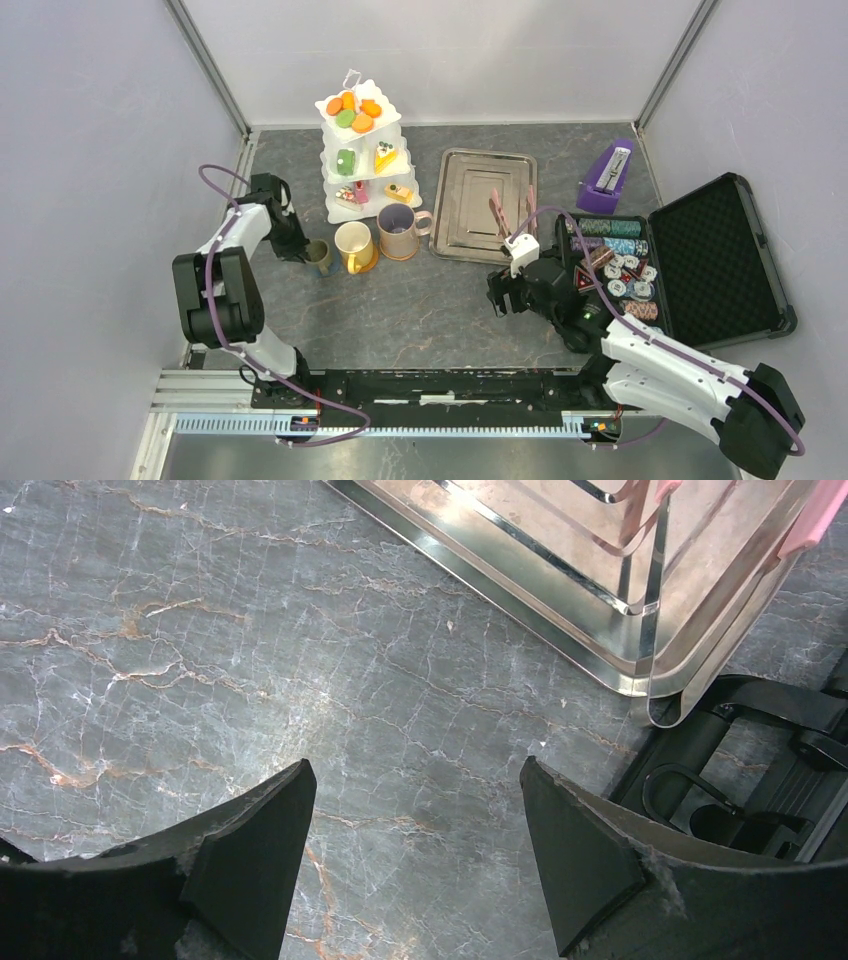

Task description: Serve the afternoon tea

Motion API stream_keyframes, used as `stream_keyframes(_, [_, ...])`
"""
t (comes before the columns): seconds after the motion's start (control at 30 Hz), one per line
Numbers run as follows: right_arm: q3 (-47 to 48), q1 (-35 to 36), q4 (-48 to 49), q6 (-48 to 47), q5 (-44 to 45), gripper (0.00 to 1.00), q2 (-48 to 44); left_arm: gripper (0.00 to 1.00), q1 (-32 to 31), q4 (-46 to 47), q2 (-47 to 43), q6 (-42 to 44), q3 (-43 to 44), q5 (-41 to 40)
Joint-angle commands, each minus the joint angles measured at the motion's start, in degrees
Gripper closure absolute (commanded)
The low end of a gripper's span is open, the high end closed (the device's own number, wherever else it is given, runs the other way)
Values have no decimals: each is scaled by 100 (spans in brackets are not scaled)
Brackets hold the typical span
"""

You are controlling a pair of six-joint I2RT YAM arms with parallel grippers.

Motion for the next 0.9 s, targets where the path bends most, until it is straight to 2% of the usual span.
stream_keyframes(0.0, [-32, -12, 182, -10, 129, 17, -155, 98, -3, 292, 36, -25, 198, 304])
stream_keyframes(0.07, [-15, -10, 145, -62, 171, 17, -215, 96, -3, 371, -102, -29, 133, 169])
stream_keyframes(0.27, [60, -17, 79, -175, 222, 17, -401, 78, -3, 414, -276, 43, 20, 134])
stream_keyframes(0.4, [460, -8, -266, -346, 330, 16, -519, 65, -9, 351, -570, 119, -68, -161])
stream_keyframes(0.53, [1014, -12, -637, -537, 547, 15, -727, 62, -12, 185, -1010, 133, -88, -230])
stream_keyframes(0.63, [1540, -12, -1006, -719, 754, 13, -871, 59, -25, 207, -1741, 105, -76, 148])
stream_keyframes(0.7, [1999, -13, -1281, -840, 928, 11, -939, 39, -68, 276, -2316, 113, 50, 574])
stream_keyframes(0.83, [2924, -10, -1639, -1198, 1100, 4, -1087, 34, -253, 521, -3184, 136, 646, 1725])
stream_keyframes(0.87, [3142, -12, -1671, -1284, 1139, 2, -1129, 28, -311, 664, -3309, 155, 779, 2109])
